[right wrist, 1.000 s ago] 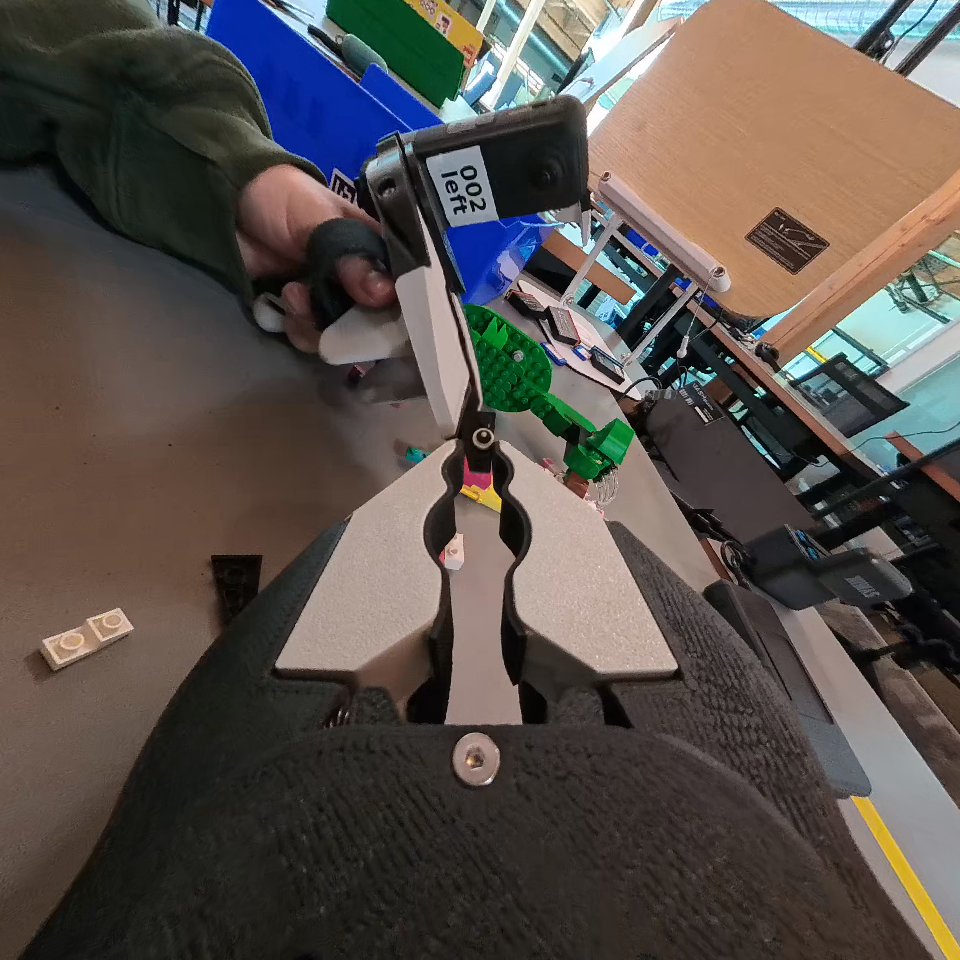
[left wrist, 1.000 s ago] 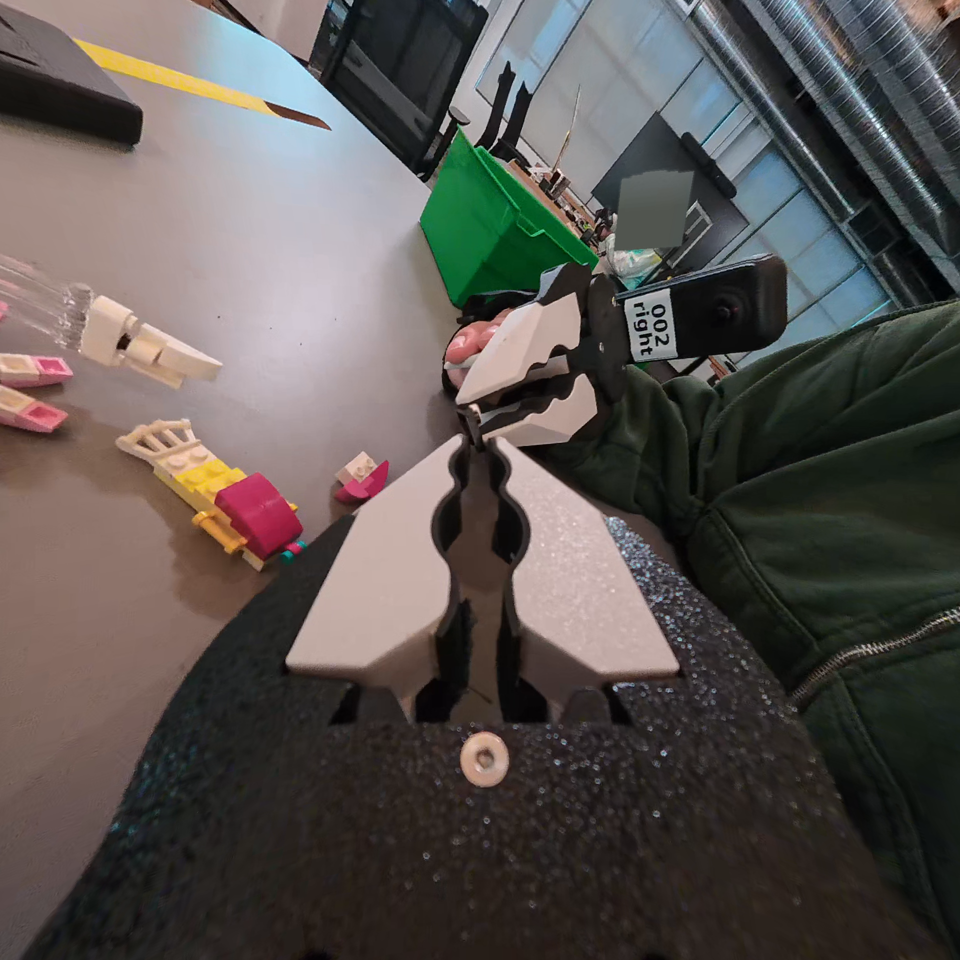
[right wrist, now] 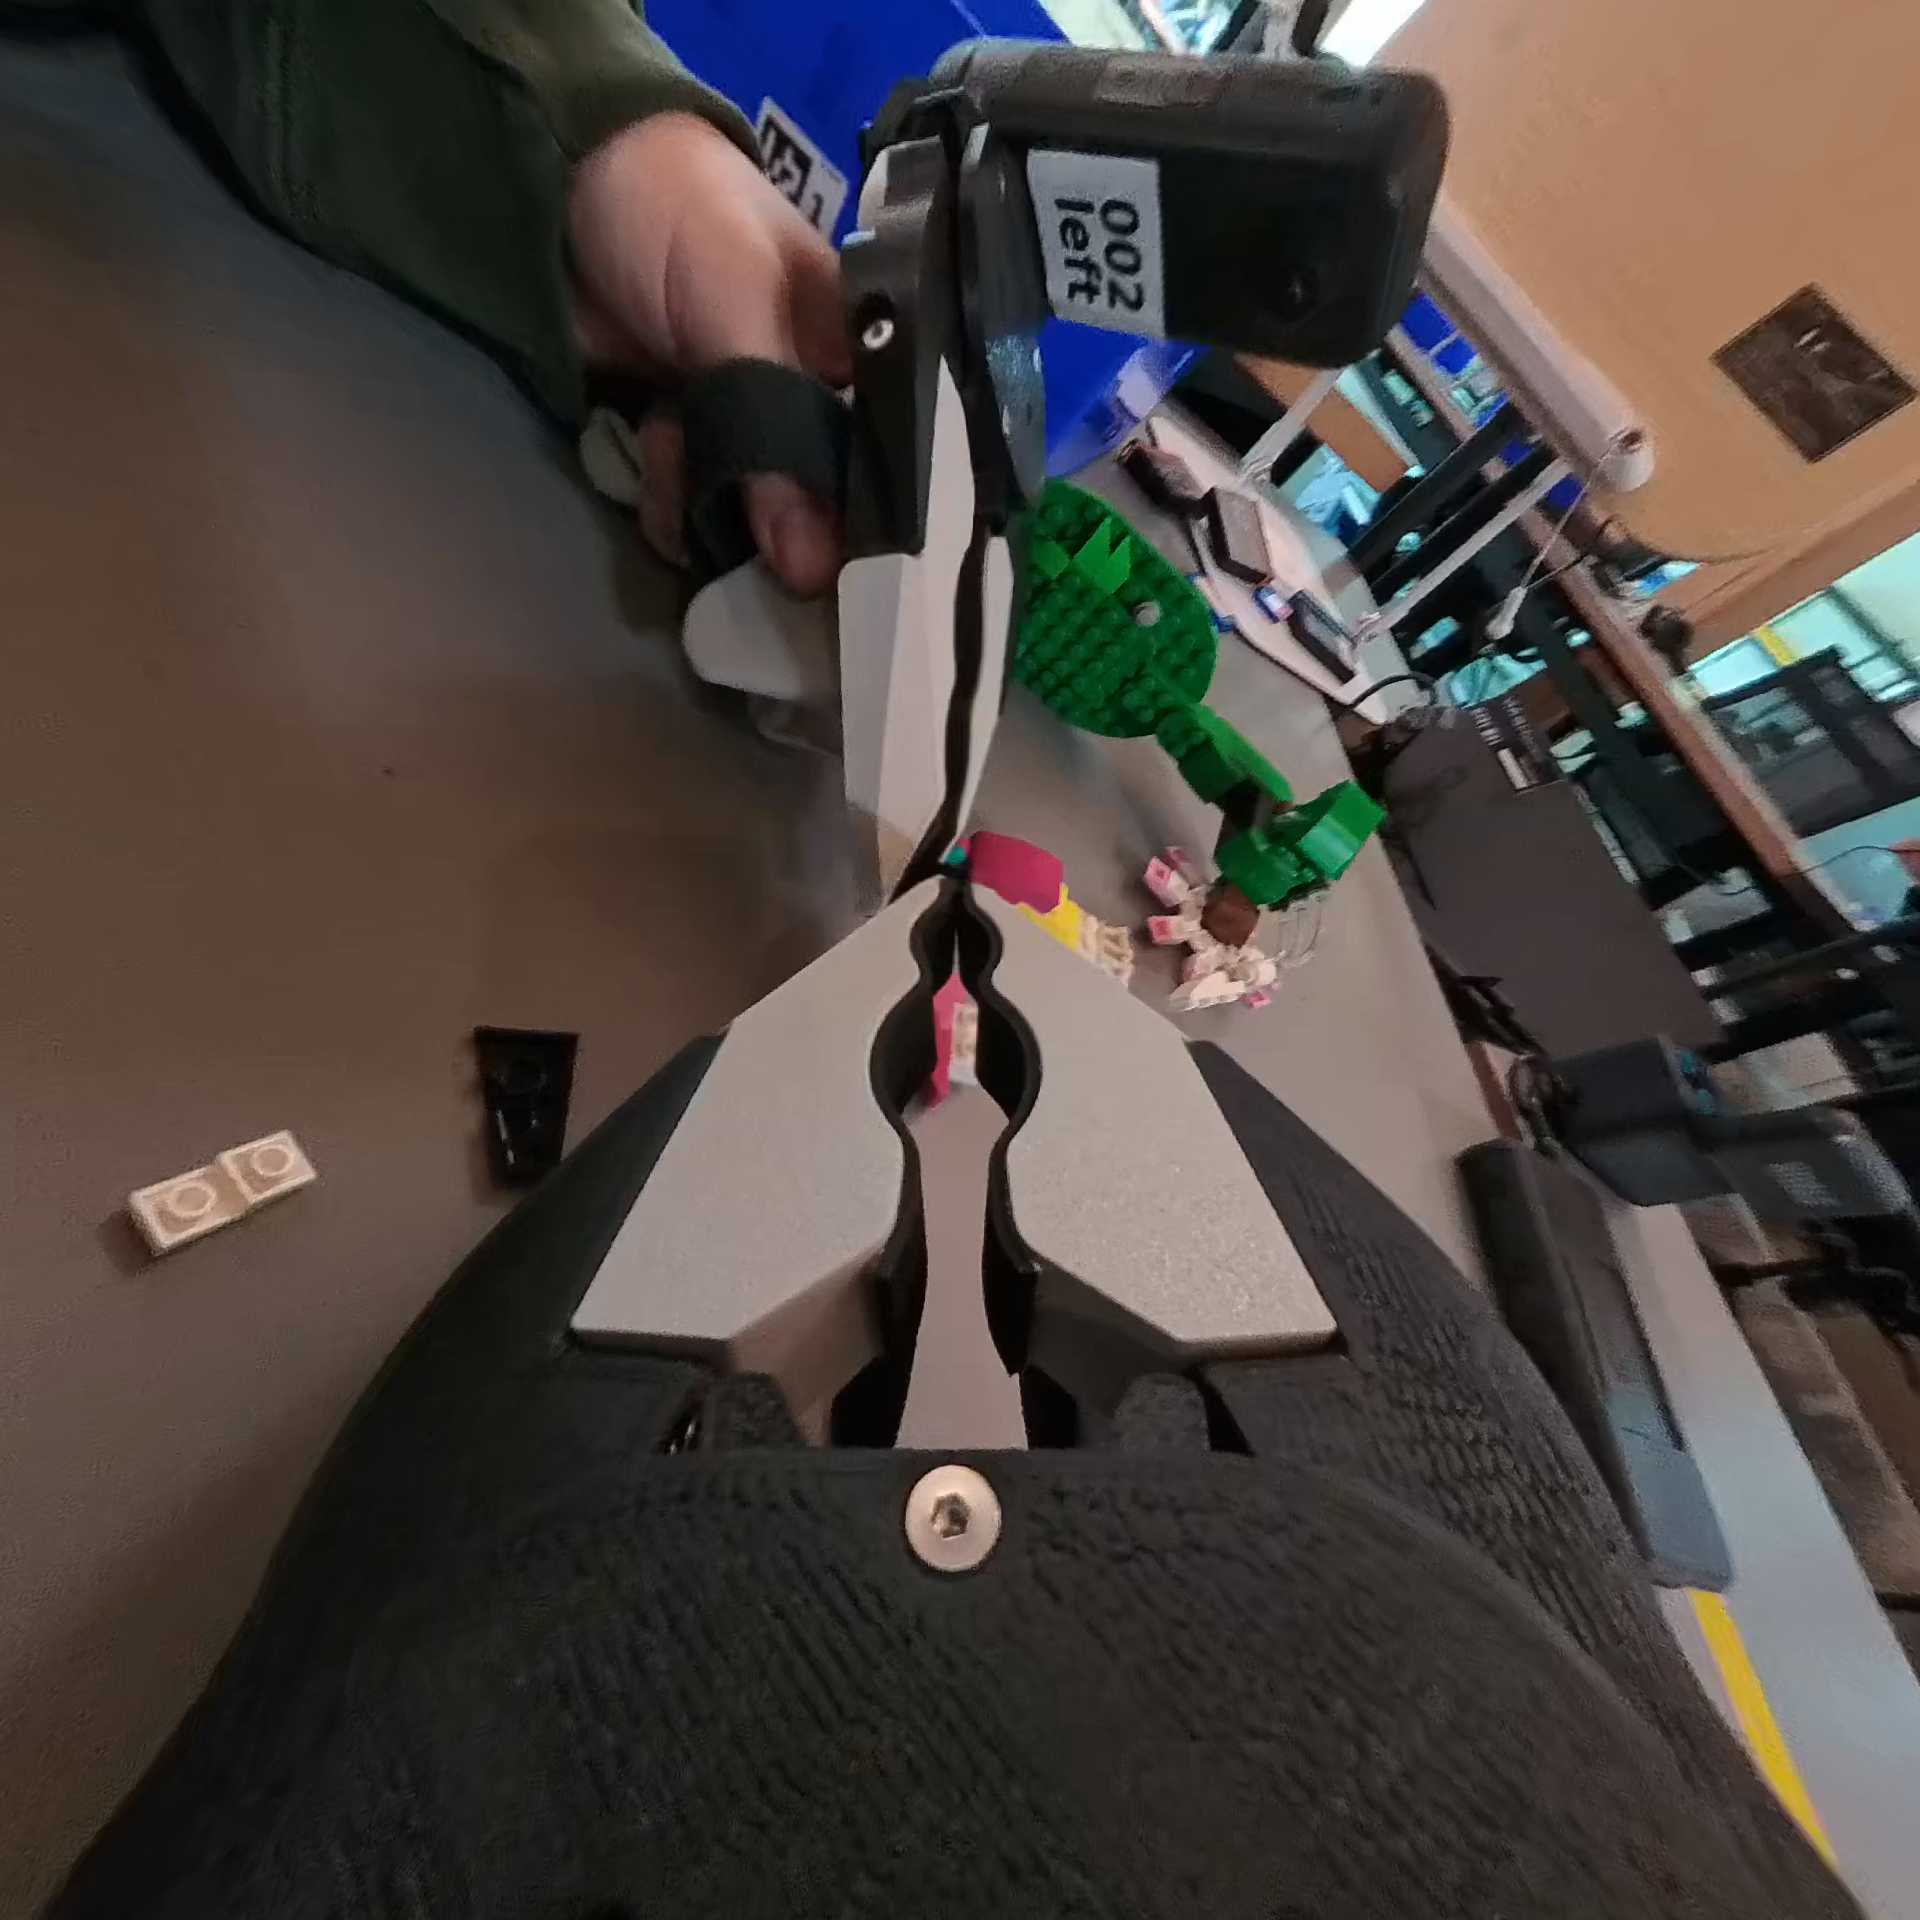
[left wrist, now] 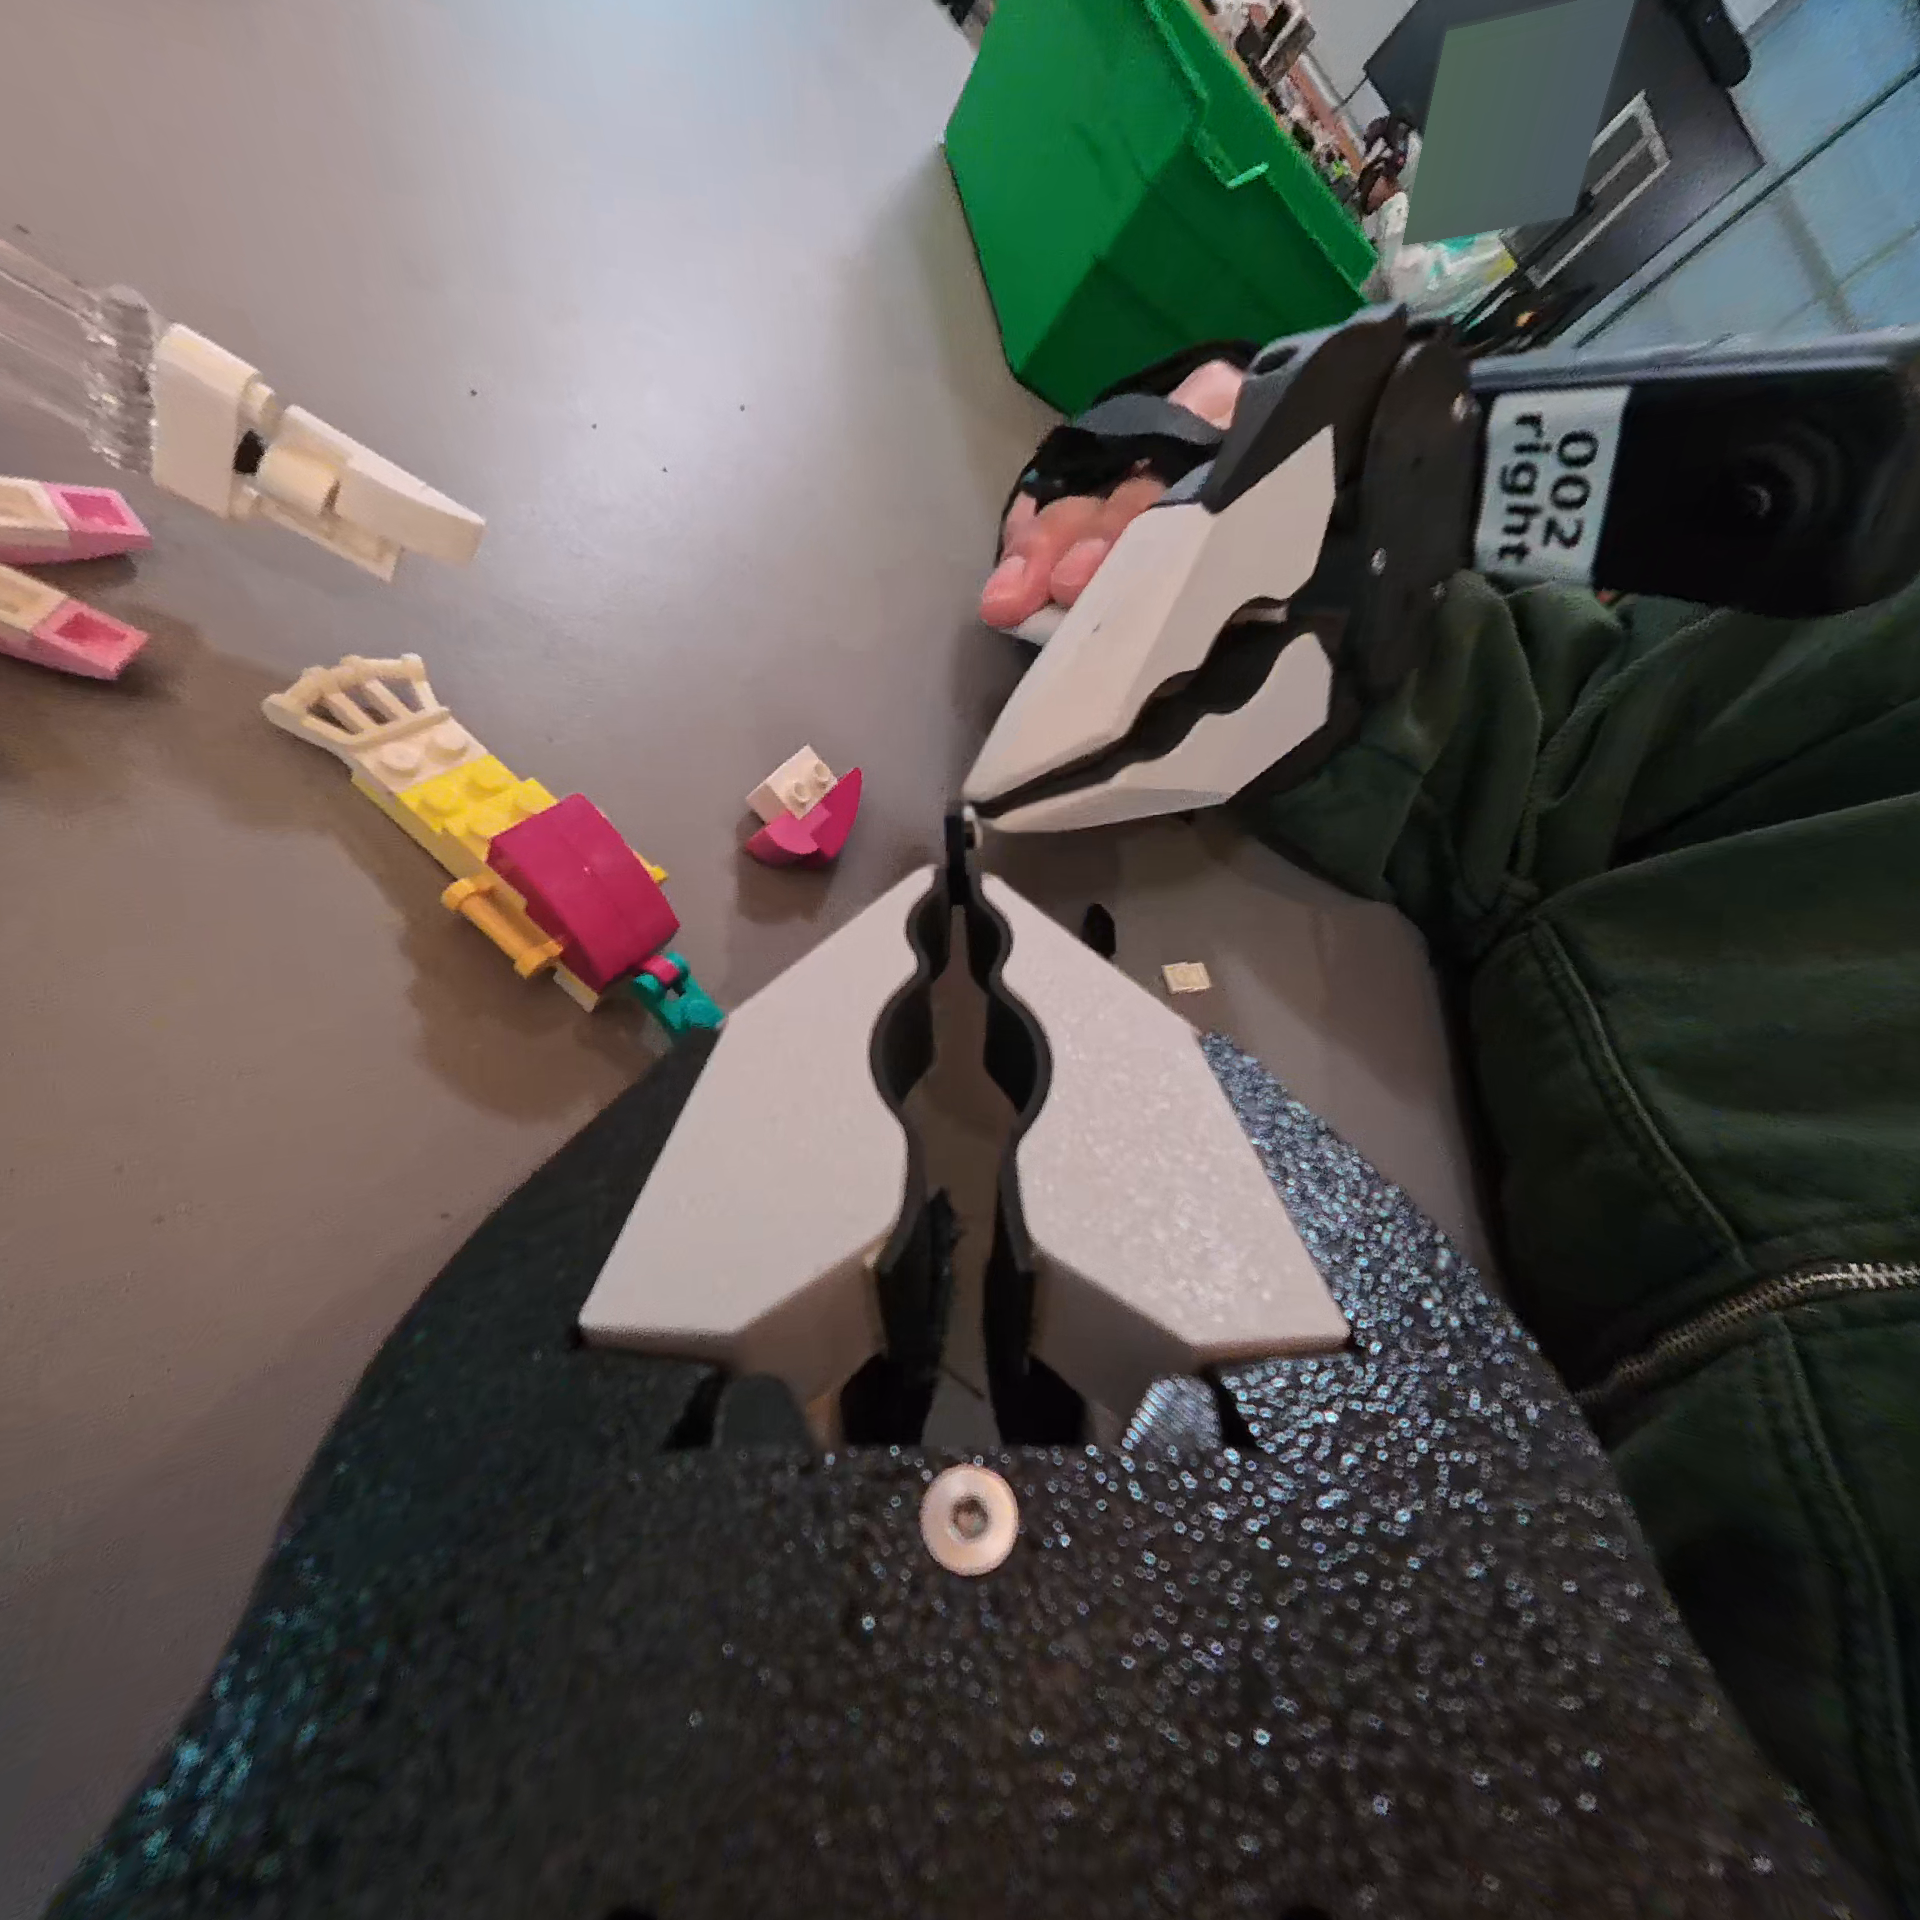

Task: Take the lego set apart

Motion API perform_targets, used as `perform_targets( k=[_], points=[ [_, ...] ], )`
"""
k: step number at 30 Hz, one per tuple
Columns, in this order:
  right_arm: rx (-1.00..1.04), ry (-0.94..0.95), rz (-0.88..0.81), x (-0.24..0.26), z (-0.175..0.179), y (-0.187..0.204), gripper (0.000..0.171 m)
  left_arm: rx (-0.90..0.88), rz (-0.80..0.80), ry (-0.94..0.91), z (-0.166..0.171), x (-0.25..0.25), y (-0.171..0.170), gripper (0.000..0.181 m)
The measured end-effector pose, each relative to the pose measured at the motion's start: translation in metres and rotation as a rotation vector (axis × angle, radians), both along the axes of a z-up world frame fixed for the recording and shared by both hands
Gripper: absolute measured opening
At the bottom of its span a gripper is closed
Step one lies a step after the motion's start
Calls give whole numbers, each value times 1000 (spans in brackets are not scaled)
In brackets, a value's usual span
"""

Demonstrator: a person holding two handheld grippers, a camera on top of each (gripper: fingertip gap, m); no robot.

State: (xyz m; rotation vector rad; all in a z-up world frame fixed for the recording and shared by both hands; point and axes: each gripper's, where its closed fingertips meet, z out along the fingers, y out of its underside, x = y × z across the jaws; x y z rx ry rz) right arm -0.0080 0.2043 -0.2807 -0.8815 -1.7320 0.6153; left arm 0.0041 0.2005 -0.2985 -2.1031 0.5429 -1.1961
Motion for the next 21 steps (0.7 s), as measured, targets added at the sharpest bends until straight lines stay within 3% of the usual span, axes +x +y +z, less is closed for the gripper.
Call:
perform_targets(
  k=[4, 6, 11, 16, 21],
  points=[
    [-70, -46, 19, 2, -6, -1, 0, -8, 8, 28, -4, -1, 0, 1],
    [-89, -57, 28, 4, -7, -1, 16, -24, 15, 12, -4, -2, 1, 1],
    [-2, -109, 16, 2, -19, -2, 11, -38, -7, 16, -6, 0, -2, 1],
    [-31, -84, 16, 4, -13, 0, 9, 30, 28, -57, 9, -2, 3, 7],
    [-30, -80, 29, 3, -13, -2, 9, -14, 26, -116, 12, -4, 3, 4]
  ],
)
